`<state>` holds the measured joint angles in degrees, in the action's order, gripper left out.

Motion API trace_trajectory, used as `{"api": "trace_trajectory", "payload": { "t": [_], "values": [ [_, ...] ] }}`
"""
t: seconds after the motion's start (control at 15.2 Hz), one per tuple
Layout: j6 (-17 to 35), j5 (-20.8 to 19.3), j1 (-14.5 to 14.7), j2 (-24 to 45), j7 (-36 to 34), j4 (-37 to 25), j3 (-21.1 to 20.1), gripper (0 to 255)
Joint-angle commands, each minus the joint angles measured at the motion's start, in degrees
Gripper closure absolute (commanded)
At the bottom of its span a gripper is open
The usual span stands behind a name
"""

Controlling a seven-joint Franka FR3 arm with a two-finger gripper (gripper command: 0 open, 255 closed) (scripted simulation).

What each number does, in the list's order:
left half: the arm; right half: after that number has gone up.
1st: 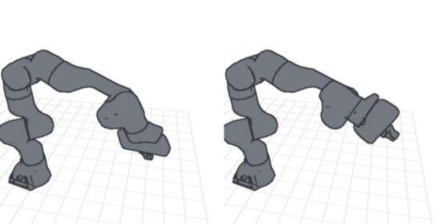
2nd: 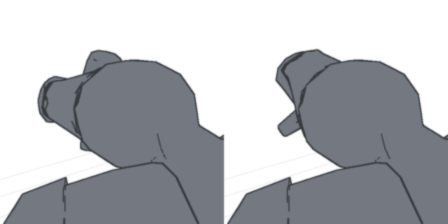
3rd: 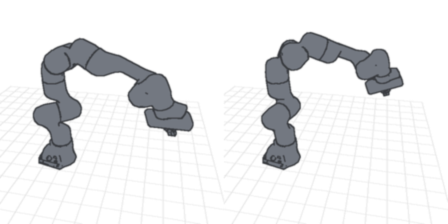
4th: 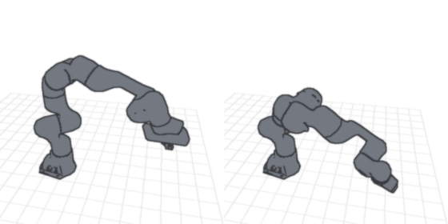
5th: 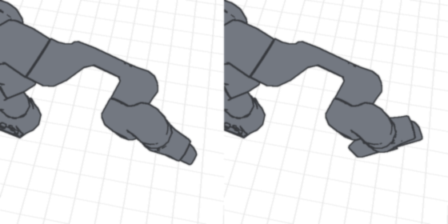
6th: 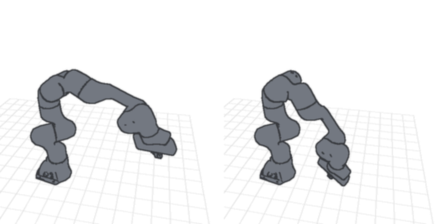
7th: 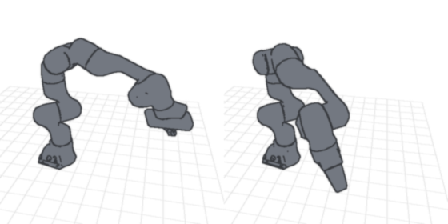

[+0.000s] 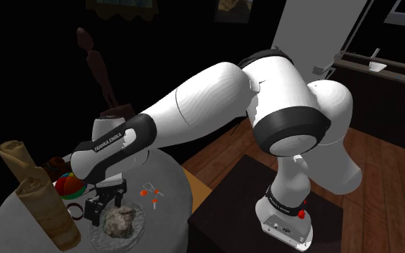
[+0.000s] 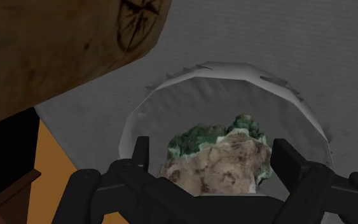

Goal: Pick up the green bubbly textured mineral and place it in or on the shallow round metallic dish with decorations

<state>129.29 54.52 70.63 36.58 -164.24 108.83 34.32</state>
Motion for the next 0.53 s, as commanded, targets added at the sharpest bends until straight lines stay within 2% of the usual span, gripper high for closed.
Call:
{"api": "trace_trajectory", "payload": {
  "t": [0.0,0.4,0.46],
  "values": [
    [0.0,0.6,0.0,1.0,0.2,-0.3,-0.8,0],
    [0.0,0.6,0.0,1.0,0.3,-0.3,-0.8,0],
    [0.0,0.6,0.1,0.9,0.2,-0.2,-0.8,255]
  ]
}}
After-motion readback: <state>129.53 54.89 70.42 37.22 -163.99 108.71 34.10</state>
